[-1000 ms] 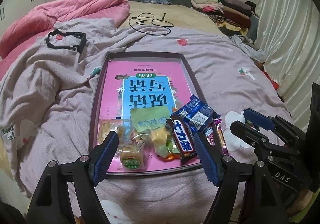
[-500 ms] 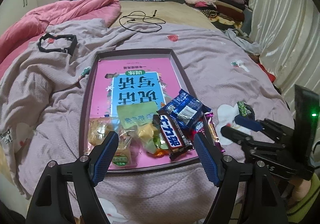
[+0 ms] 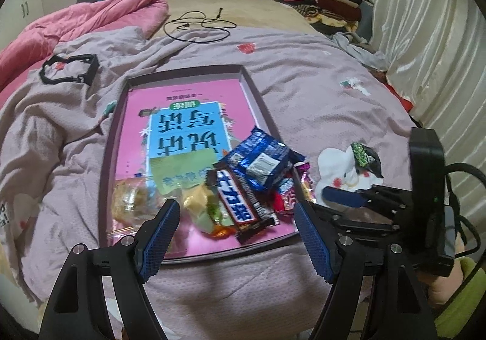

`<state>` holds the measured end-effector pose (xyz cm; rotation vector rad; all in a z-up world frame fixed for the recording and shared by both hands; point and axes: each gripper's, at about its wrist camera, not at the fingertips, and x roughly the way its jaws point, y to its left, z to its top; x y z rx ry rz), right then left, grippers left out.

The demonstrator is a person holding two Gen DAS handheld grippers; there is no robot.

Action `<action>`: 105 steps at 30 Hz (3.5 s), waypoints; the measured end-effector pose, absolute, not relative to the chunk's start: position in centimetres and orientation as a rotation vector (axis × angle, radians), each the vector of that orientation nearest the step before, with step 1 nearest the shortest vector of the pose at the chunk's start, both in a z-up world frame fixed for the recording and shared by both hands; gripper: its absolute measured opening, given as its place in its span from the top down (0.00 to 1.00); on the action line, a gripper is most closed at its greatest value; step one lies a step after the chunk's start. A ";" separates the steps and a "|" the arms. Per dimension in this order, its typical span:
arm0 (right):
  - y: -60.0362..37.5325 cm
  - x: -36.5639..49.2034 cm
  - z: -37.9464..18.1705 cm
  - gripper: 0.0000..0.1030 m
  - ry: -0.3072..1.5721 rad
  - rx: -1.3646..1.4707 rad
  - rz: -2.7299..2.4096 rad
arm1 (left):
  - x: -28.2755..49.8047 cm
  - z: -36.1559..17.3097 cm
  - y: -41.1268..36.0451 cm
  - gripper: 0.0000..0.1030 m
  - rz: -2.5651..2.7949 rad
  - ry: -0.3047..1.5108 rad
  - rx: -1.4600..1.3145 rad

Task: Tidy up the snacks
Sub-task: 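Move both tools back over the remaining snacks beside the tray, then grasp the black pea snack bag with left tool while right tool grasps the purple wafer pack, then carry the pea snack bag and wafer pack over the pink tray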

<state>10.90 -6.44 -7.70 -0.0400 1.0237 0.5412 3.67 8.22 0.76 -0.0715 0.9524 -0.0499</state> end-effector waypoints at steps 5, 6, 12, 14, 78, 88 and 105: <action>-6.1 11.6 -8.6 0.65 1.045 -0.037 0.527 | 4.3 0.6 7.2 0.24 -0.070 0.960 -0.062; -6.0 11.7 -8.7 0.65 1.046 -0.038 0.524 | 4.4 0.6 7.0 0.24 -0.072 0.961 -0.061; -5.7 12.2 -9.3 0.79 1.021 -0.062 0.519 | 5.1 0.4 6.3 0.24 -0.079 0.972 -0.065; -5.8 12.2 -9.3 0.81 1.007 -0.076 0.524 | 5.4 0.4 6.1 0.24 -0.082 0.977 -0.066; -28.0 13.6 -4.7 0.82 0.815 0.267 0.251 | 17.6 -7.3 -14.7 0.38 -0.242 1.123 0.097; -27.9 13.5 -4.6 0.82 0.804 0.269 0.265 | 16.9 -6.7 -13.5 0.49 -0.282 1.109 0.050; -24.0 11.8 -2.5 0.82 0.738 0.200 0.338 | 13.1 -2.8 -9.3 0.50 -0.268 1.030 0.014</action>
